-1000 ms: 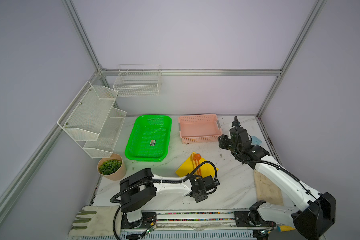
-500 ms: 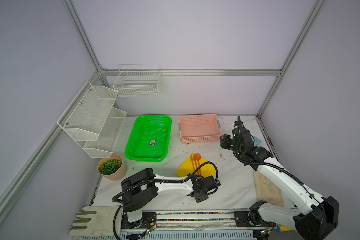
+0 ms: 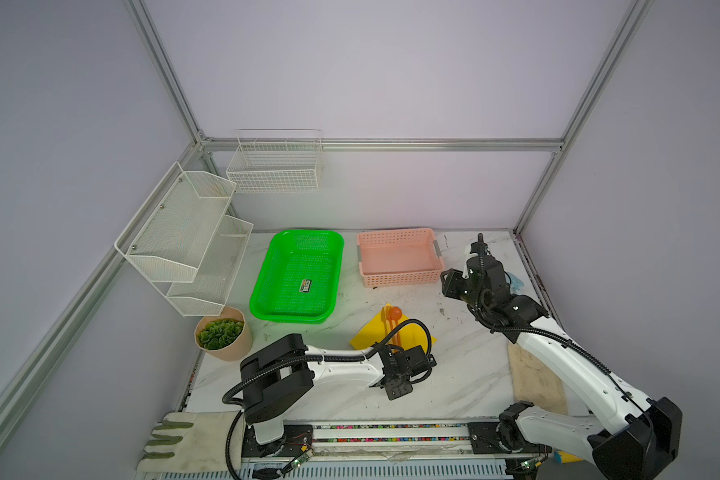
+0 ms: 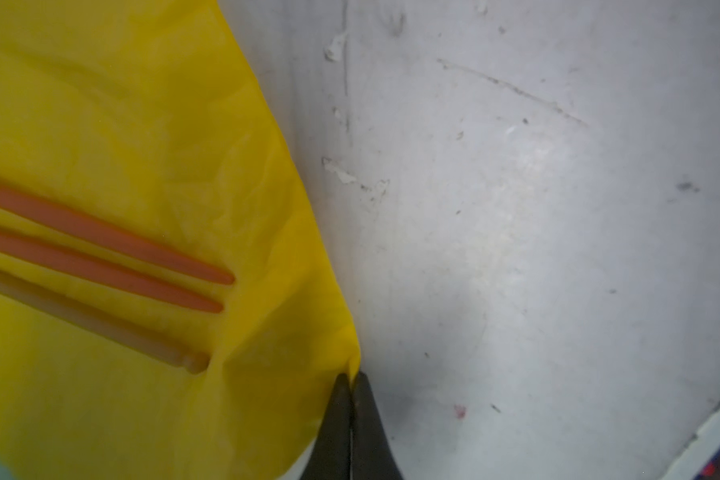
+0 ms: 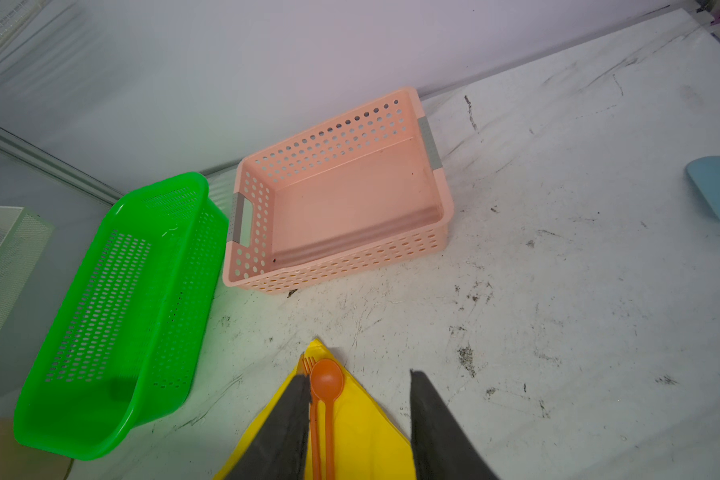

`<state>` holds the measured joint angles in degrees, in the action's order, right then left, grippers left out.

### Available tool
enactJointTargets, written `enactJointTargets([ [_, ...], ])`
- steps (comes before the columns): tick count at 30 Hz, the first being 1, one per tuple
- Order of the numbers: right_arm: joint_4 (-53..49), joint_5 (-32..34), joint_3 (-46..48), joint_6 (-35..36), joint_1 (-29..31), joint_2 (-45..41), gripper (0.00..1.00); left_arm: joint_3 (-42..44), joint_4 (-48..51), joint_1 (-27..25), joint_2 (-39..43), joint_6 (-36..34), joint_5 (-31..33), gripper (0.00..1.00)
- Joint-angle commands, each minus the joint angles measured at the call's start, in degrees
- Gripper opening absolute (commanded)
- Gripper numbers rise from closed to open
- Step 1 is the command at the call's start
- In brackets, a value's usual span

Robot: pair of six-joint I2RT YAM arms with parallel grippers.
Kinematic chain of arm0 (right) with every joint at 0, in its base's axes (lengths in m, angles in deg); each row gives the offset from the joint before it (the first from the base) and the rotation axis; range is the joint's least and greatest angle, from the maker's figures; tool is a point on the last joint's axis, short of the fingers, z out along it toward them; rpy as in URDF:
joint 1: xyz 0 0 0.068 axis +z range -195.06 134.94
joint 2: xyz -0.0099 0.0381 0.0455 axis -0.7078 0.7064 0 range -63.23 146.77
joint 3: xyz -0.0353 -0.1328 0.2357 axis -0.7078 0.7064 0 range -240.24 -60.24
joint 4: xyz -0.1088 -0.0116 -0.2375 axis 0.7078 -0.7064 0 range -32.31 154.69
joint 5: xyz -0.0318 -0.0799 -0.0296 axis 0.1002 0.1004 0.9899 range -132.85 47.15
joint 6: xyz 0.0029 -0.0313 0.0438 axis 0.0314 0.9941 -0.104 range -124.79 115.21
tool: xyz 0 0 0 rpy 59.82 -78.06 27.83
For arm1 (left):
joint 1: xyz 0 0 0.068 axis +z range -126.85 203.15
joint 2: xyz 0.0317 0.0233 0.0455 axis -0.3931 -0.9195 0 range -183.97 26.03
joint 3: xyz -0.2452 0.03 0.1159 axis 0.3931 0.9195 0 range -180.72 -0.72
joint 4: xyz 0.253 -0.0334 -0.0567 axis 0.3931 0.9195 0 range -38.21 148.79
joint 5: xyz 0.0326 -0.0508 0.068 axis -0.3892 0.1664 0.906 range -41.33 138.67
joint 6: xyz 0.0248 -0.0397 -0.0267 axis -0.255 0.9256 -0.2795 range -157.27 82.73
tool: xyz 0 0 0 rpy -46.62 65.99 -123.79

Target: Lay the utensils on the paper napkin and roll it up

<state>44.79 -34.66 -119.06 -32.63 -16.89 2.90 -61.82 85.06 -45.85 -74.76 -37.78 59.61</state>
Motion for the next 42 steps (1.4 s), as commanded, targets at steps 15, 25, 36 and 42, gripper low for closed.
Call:
enactJointTargets([
  [15,1.9,0.5,2.4,-0.5,-0.4,-1.2,0.42,-6.9,2.4,3.1,6.0,-4.3,4.1,0.00],
  [25,2.7,-1.0,4.3,-0.9,-0.3,-1.8,0.42,-9.1,0.1,7.0,4.6,-6.1,4.6,0.00],
  [36,3.2,-3.8,6.8,-1.9,-0.3,-5.2,0.42,-11.5,-1.6,9.3,1.3,-6.5,3.6,0.00],
  [42,2.7,-4.7,8.6,-3.5,-0.5,-7.8,0.43,-12.3,-1.8,10.4,-0.6,-6.6,3.3,0.00],
])
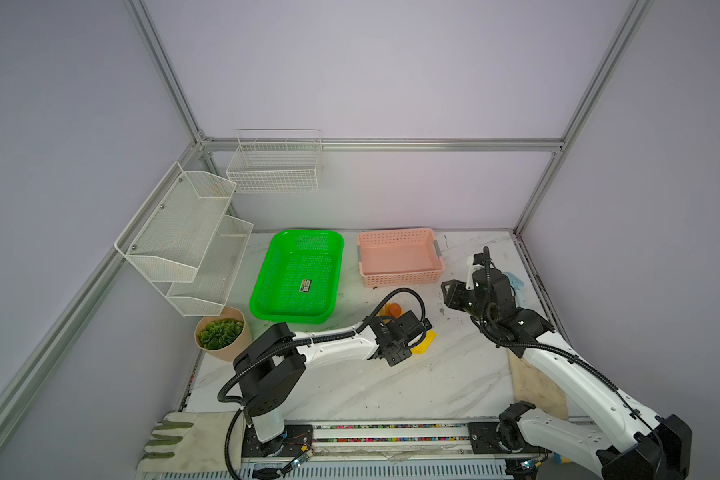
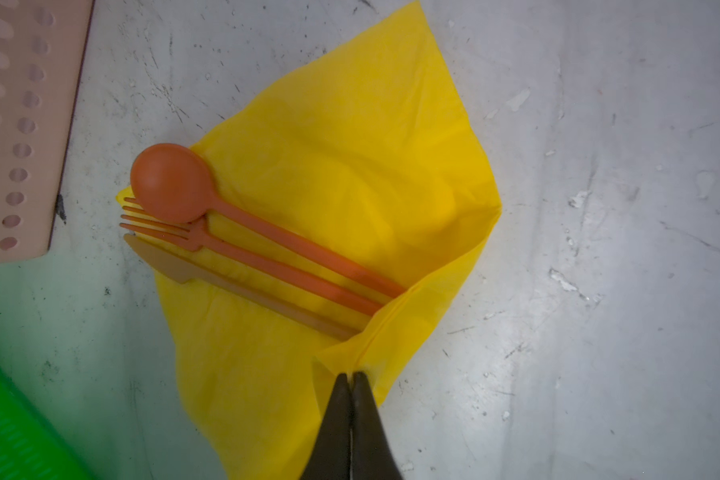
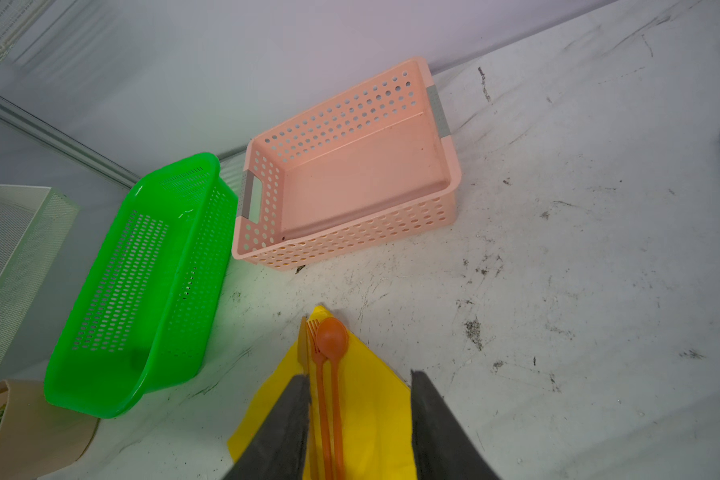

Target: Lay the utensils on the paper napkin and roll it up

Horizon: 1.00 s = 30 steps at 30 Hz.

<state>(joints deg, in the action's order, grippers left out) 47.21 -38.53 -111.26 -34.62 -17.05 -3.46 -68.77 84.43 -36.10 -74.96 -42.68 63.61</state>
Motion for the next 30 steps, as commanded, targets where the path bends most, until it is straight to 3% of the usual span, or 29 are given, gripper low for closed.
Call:
enactJointTargets([
  [1,0.2,-1.2,1.0,-1.6,-0.3,-1.7,0.43,-5.4,-1.1,0.8,-0.6,-1.7,-0.6,0.00],
  [16,2.1,-8.6,10.0,-3.9,-0.3,-5.7,0.43,-6.7,-2.1,3.2,-2.5,-0.3,-0.6,0.00],
  [22,2.3,-9.8,11.3,-5.6,-0.3,-6.3,0.43,-6.6,-2.7,3.8,-3.3,0.8,-0.3,0.07],
  [30,4.1,-12.8,13.8,-4.7,-0.3,-7.5,0.43,-6.0,-4.8,4.7,-2.8,2.2,-0.9,0.24],
])
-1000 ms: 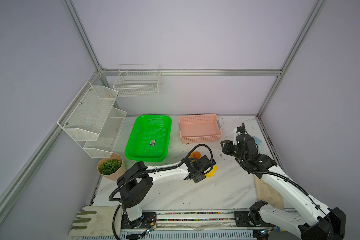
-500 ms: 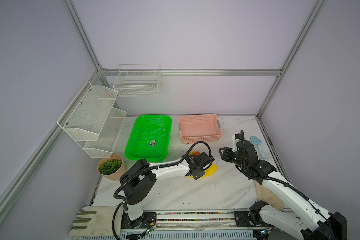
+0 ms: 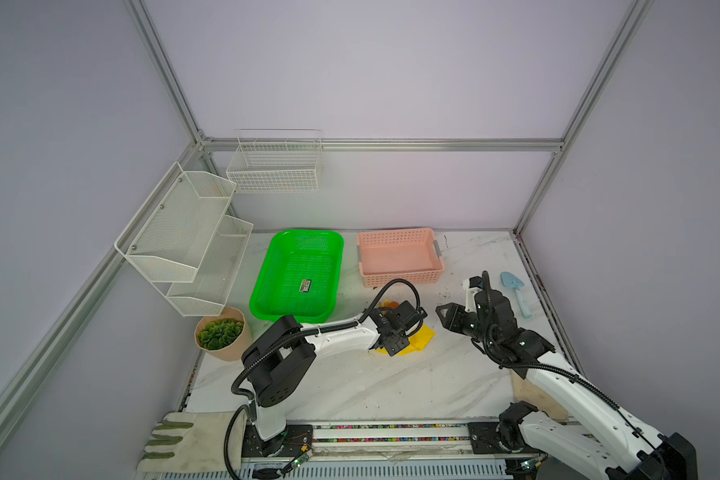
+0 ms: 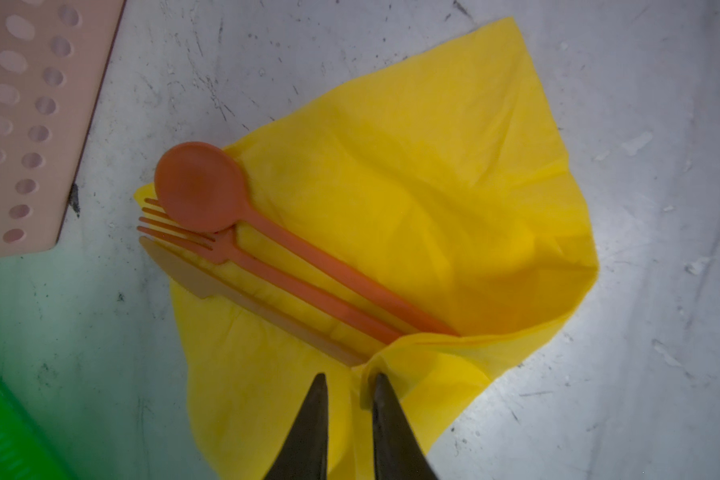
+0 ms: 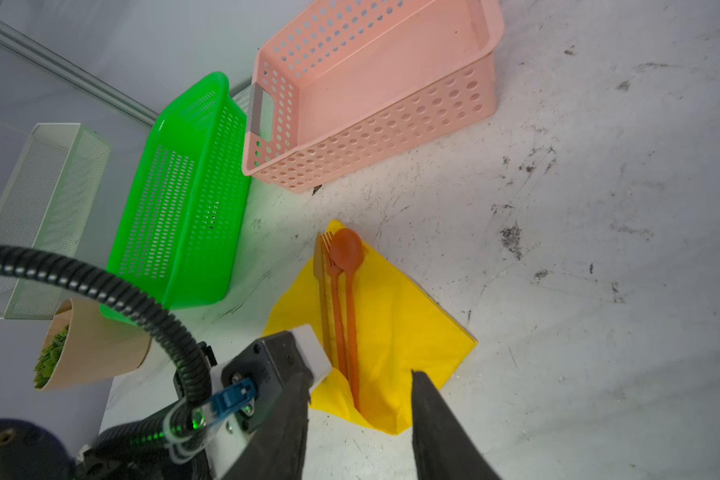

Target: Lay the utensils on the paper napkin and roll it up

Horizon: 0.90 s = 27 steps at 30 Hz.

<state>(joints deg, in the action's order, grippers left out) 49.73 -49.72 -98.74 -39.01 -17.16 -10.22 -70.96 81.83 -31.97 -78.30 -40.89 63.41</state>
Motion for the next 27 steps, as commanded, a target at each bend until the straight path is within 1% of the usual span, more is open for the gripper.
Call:
enactJointTargets([
  [1,1.9,-1.8,1.6,-0.3,-0.2,-0.7,0.43,-3.9,-2.3,0.6,0.4,0.6,-0.8,0.26],
  [4,2.2,-1.7,2.4,-0.3,-0.2,-0.9,0.43,-4.2,-2.5,0.7,0.1,0.6,-0.8,0.31],
  [8,3.5,-2.9,3.8,-0.5,-0.1,-0.9,0.43,-4.4,-2.6,0.9,-0.4,0.8,-0.6,0.33],
  [11,6.2,-7.8,5.1,1.1,-0.1,-0.5,0.42,-4.6,-2.5,1.0,-0.8,0.8,-0.2,0.33],
  [14,8.0,-12.1,6.0,2.5,-0.1,0.7,0.39,-4.7,-2.7,1.1,-1.3,0.9,0.3,0.33],
  [17,9.1,-14.3,7.1,2.7,0.0,3.0,0.26,-4.9,-2.5,1.5,-1.4,0.9,0.2,0.33],
  [21,13.9,-18.8,9.8,0.7,-0.1,8.2,0.08,-4.6,-2.4,1.8,-0.8,0.9,-0.5,0.33],
  [23,16.3,-20.6,10.7,-0.1,0.0,10.4,0.05,-4.2,-2.5,1.8,-0.4,1.1,-0.8,0.33],
  [27,19.1,-22.0,11.4,-0.8,0.1,11.6,0.05,-3.9,-2.7,2.1,0.0,1.8,-1.5,0.33],
])
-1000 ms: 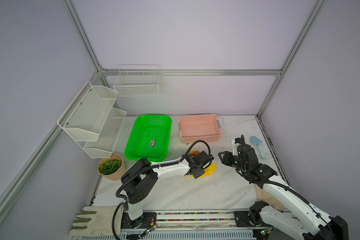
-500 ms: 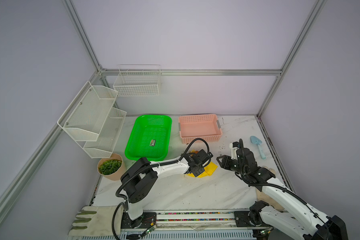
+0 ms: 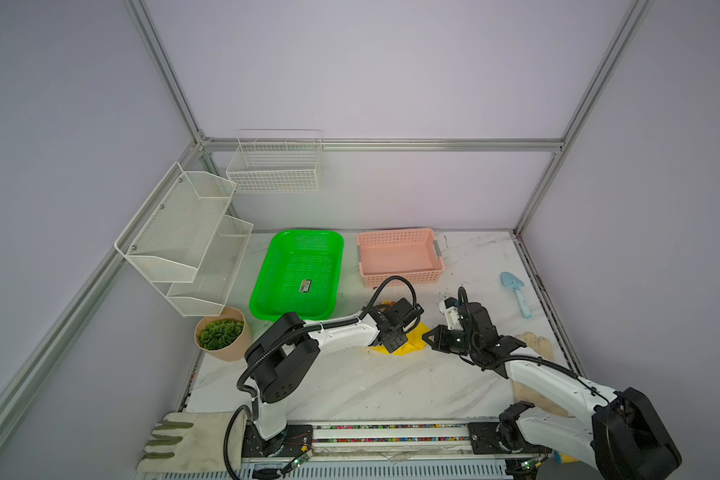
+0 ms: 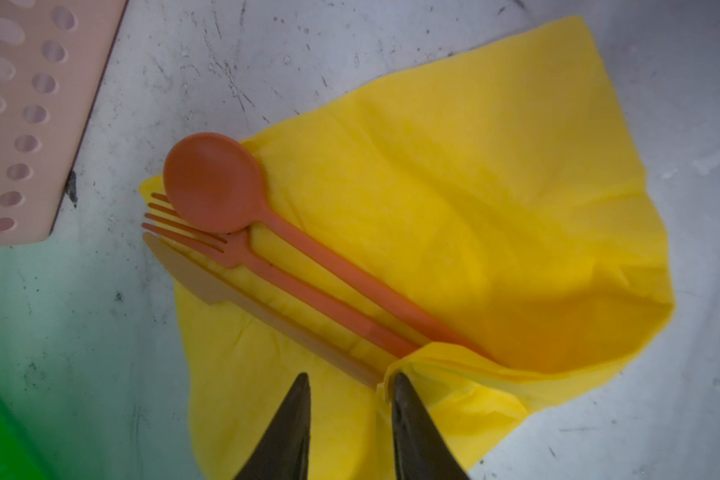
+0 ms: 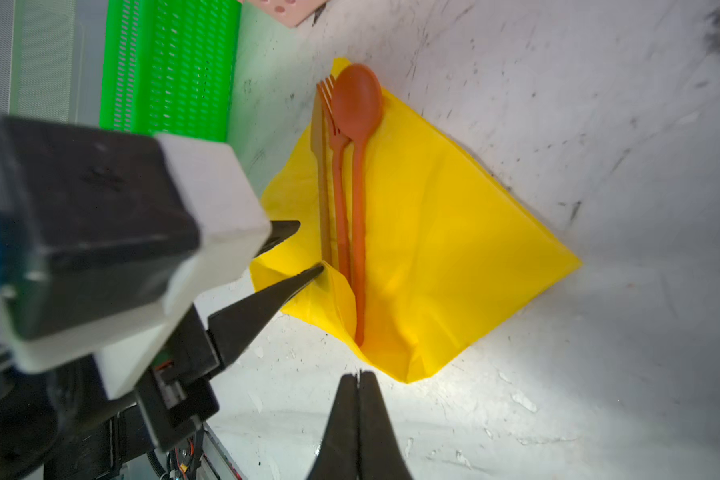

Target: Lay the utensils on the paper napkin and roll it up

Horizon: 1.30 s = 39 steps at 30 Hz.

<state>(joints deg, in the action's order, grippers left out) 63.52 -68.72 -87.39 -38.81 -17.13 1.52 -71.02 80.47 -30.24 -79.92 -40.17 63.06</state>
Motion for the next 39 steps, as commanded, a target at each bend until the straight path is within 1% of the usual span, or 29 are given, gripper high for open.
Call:
enactJointTargets([
  [1,5.8,-3.6,0.2,-1.0,0.1,0.2,0.05,-3.8,-1.5,0.5,1.6,1.2,-1.3,0.33],
  [6,8.7,-7.7,0.9,-1.0,0.4,3.8,0.07,-3.6,-1.8,0.7,1.2,1.7,-1.3,0.33],
  [9,10.0,-7.7,1.0,-1.1,1.3,5.8,0.08,-3.5,-1.8,0.9,1.1,1.8,-1.2,0.33],
  [18,13.2,-6.1,-1.0,-1.4,5.2,12.8,0.08,-3.2,-1.8,1.3,1.5,2.1,-1.5,0.33],
  [24,16.0,-4.1,-1.3,-2.2,5.2,17.3,0.08,-2.4,-1.9,1.3,2.0,2.6,-1.6,0.33],
  [29,17.9,-1.8,-1.6,-3.7,5.2,19.4,0.08,-1.4,-2.4,1.3,2.8,3.0,-1.8,0.33],
  [34,18.3,-0.9,-1.8,-4.1,5.3,21.2,0.08,-1.2,-1.8,1.3,3.8,3.0,-1.3,0.33],
  [36,18.3,-0.8,-1.8,-4.2,5.2,21.7,0.08,-1.7,-1.0,1.3,4.6,3.4,-1.0,0.35],
  [39,18.2,-0.7,-1.7,-4.3,5.2,22.1,0.08,-1.8,-0.4,1.4,6.9,4.8,-1.4,0.42],
])
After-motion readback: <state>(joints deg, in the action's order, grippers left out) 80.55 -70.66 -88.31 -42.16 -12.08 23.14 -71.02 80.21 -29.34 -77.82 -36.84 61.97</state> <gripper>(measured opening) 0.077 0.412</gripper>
